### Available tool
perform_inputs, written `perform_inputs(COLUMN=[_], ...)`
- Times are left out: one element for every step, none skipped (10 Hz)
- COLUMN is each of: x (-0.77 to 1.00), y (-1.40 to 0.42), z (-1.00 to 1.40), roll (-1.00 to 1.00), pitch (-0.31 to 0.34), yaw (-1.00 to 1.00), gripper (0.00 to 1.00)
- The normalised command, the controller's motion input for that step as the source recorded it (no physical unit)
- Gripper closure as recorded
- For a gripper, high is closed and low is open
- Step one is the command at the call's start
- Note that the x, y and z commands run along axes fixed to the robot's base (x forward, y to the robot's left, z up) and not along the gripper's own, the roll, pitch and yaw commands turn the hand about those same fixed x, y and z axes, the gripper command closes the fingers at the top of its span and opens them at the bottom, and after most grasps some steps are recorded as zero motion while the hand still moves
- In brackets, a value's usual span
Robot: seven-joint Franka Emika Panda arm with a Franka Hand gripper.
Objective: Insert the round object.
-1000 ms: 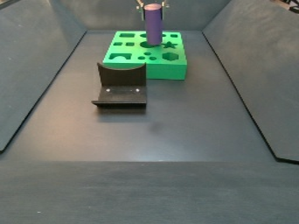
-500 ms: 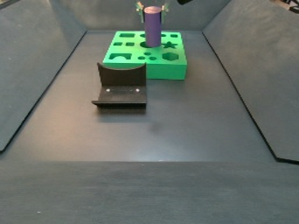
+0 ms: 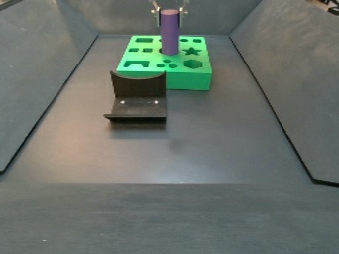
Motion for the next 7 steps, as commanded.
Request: perform_inputs(x=[0.00, 0.01, 0.24, 0.24, 0.18, 0.23, 0.00], y=[-0.04, -0.02, 0.00, 0.00, 0.00, -0.02, -0.06], z=[-0.24, -0.28, -0.41, -0.37, -0.38, -0.48, -0.69], roll=[-0.41, -0.42, -0.13, 0.05, 0.20, 0.28, 0.17], pitch=[0.000, 0.000, 0.000, 0.046, 0.006, 0.000, -0.143], yaw=[0.00, 0.00, 0.00, 0.00, 0.00, 0.00, 0.00], gripper=[1.00, 1.00, 1.00, 1.00, 1.00, 1.00, 1.00])
